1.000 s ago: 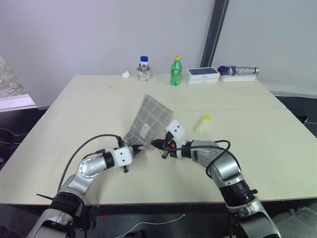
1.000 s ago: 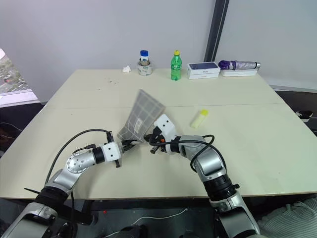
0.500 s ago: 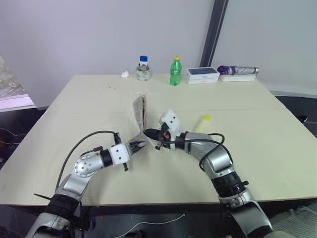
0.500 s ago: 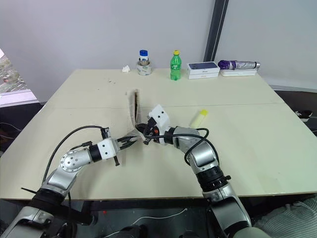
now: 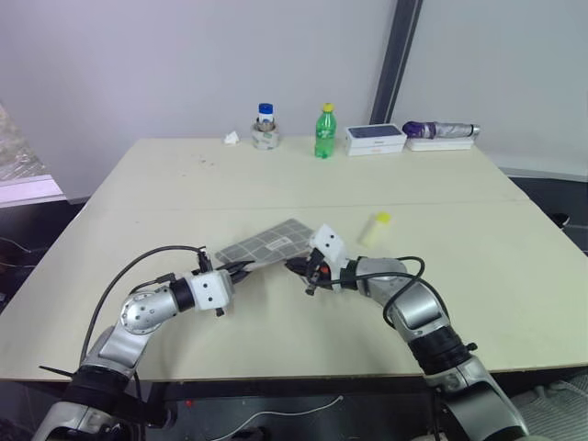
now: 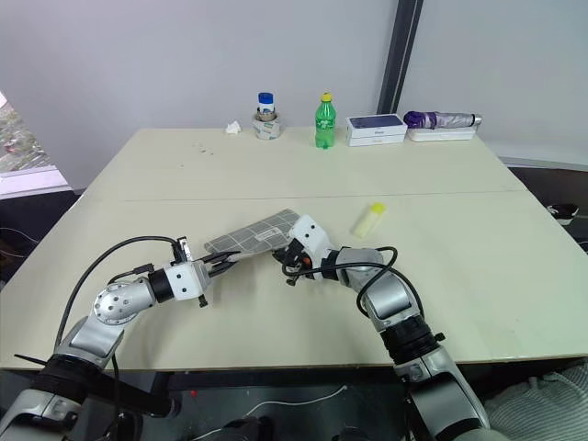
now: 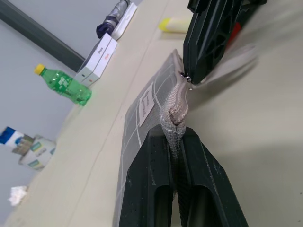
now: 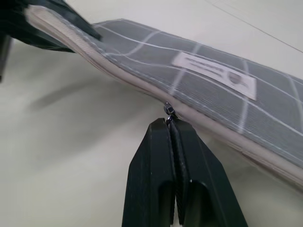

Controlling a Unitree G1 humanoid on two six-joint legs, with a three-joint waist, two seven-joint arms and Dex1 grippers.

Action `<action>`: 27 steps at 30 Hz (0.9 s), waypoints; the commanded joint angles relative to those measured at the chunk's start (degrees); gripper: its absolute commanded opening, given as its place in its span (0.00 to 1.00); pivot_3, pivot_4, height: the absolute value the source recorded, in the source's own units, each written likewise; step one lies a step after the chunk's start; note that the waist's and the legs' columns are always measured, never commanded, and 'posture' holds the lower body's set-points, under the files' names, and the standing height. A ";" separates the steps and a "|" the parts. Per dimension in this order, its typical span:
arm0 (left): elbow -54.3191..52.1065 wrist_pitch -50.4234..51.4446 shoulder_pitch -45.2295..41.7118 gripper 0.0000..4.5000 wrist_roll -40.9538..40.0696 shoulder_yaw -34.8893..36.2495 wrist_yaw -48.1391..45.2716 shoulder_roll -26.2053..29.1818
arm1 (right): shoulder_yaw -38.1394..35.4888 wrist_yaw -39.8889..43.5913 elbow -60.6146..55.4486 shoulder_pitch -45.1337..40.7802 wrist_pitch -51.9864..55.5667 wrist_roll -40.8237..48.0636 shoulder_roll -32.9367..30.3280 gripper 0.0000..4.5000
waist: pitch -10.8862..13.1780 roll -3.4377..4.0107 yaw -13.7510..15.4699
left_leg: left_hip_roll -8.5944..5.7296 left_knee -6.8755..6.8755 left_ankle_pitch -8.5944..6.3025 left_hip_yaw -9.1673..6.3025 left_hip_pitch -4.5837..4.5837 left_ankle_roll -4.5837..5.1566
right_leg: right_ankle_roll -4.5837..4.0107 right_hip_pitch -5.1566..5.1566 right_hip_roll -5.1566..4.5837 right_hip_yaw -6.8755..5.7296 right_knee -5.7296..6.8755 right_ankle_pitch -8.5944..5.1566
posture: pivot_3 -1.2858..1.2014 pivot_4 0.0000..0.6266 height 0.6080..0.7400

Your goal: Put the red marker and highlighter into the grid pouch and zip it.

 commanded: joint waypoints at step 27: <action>4.01 -6.74 -1.37 0.00 5.32 0.24 4.87 1.16 | -0.80 5.50 -11.34 3.47 1.42 5.86 -1.40 0.55 | 0.02 -0.03 0.10 | -0.01 0.01 0.00 -0.01 0.00 0.00 | 0.00 0.02 0.00 -0.01 0.00 0.00 | 0.52 0.24 1.00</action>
